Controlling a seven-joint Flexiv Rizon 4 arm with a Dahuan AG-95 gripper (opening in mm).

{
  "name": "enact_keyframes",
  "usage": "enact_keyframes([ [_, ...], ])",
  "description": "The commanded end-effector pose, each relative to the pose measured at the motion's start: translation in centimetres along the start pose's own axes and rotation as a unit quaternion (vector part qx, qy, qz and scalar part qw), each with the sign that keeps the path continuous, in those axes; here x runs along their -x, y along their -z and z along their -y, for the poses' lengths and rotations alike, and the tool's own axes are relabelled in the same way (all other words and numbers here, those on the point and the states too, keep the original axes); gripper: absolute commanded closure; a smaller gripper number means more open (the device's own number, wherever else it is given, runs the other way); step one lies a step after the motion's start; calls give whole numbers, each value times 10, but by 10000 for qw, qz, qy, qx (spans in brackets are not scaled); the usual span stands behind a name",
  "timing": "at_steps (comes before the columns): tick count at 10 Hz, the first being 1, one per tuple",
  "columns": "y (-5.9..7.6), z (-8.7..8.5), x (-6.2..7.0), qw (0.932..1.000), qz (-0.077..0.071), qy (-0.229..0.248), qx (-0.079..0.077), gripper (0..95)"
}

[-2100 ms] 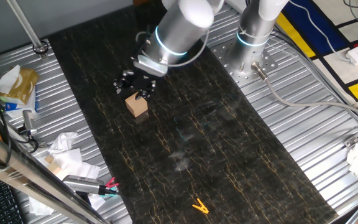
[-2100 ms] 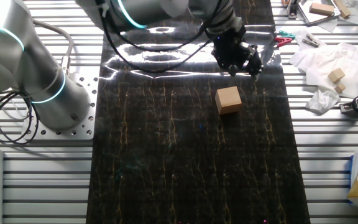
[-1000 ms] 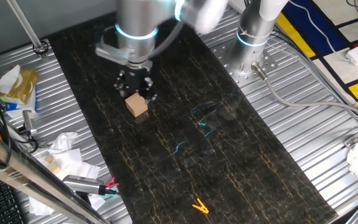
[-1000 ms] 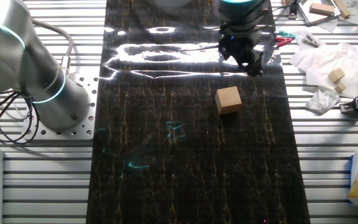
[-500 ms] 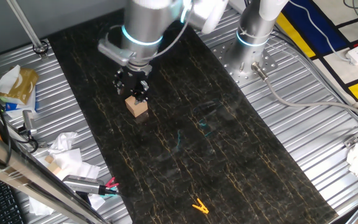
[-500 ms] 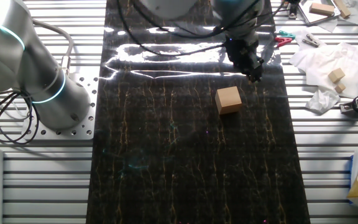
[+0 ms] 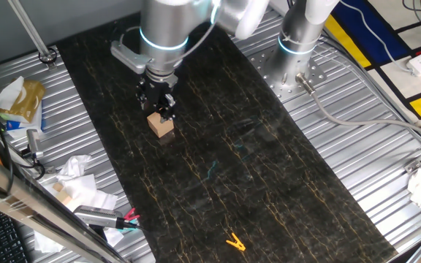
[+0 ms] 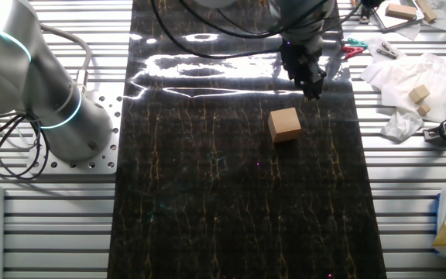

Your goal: Approach and touch the side of the small block

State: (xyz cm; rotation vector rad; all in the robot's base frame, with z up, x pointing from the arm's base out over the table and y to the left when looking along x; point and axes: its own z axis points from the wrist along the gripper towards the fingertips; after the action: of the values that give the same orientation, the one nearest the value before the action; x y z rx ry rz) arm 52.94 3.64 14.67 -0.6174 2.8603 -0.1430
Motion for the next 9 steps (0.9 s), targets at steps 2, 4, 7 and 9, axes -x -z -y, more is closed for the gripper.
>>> enact_keyframes([
  [2,6,-2,1,9993,-169,-299,132,380],
  [4,6,-2,1,9988,-223,-399,179,570],
  [7,6,-2,1,9982,-286,-483,199,570],
  [9,6,-2,1,9972,-361,-611,250,570],
])
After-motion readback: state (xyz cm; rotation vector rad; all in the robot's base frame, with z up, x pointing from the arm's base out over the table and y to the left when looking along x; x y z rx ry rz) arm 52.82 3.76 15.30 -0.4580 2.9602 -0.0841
